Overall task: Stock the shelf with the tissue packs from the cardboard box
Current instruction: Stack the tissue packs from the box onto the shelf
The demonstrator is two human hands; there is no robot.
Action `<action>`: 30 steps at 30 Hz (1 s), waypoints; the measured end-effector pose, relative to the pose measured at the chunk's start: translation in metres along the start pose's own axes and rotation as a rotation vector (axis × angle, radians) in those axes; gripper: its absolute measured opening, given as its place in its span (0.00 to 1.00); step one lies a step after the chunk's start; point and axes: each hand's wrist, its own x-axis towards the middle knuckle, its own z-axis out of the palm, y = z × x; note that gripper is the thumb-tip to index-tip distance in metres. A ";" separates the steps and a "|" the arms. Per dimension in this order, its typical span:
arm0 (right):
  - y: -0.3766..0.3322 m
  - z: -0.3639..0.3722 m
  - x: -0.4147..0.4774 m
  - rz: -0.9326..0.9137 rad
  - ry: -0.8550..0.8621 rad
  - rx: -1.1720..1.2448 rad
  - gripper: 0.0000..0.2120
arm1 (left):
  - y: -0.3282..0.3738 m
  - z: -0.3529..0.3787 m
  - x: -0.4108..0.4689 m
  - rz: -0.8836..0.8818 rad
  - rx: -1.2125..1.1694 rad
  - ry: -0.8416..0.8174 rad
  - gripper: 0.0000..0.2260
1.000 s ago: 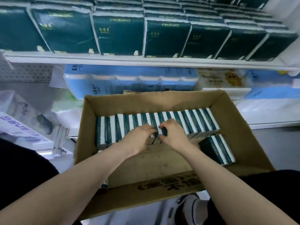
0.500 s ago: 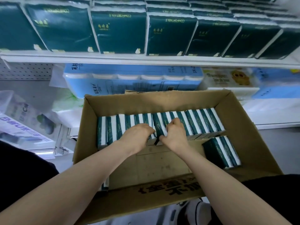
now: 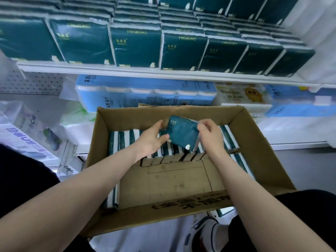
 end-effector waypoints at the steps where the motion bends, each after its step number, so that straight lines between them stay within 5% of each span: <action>1: -0.002 -0.004 0.001 0.005 -0.018 0.053 0.06 | 0.004 -0.001 -0.003 0.004 -0.033 0.003 0.29; 12: -0.024 -0.023 -0.010 0.016 -0.243 0.236 0.18 | 0.033 -0.036 -0.041 0.105 -0.262 0.152 0.22; 17: -0.068 -0.029 -0.014 -0.106 -0.266 0.225 0.07 | 0.058 -0.064 -0.058 0.216 -0.186 0.262 0.18; 30: -0.223 -0.009 0.013 -0.467 -0.195 0.124 0.15 | 0.143 -0.176 -0.064 0.477 -0.140 0.573 0.16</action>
